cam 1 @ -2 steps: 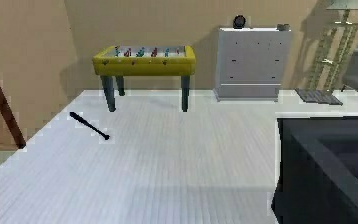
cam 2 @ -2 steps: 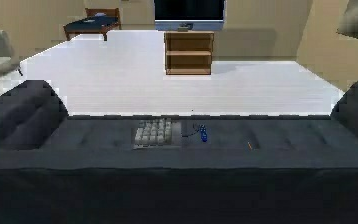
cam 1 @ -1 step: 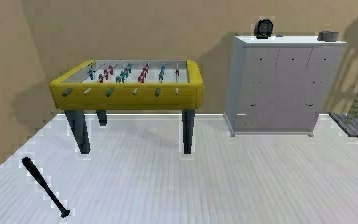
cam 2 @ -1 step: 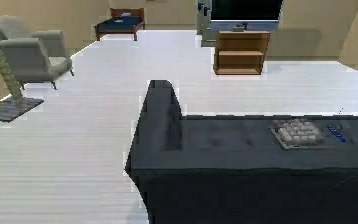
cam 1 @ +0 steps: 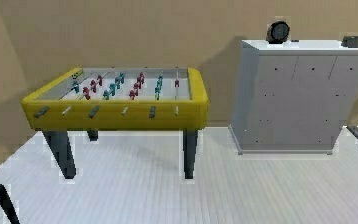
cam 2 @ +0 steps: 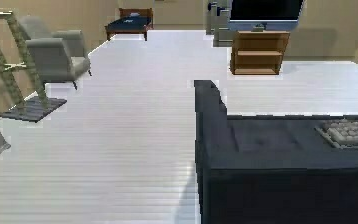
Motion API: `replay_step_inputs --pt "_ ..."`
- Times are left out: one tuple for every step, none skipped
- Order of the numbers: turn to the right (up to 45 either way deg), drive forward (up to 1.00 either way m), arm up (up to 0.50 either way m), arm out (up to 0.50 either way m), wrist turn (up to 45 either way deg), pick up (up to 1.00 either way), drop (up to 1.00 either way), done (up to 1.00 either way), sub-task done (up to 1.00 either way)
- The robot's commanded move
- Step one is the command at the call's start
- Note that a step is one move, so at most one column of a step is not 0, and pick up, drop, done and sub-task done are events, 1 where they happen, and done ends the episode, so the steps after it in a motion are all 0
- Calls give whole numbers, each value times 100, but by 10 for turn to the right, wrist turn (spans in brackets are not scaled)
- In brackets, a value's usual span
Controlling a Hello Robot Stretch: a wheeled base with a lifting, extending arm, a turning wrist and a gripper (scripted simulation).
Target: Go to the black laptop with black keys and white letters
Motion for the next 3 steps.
replay_step_inputs --pt "420 0 0 0 0 0 0 0 0" --pt "0 45 0 0 0 0 0 0 0" --pt "450 0 0 0 0 0 0 0 0"
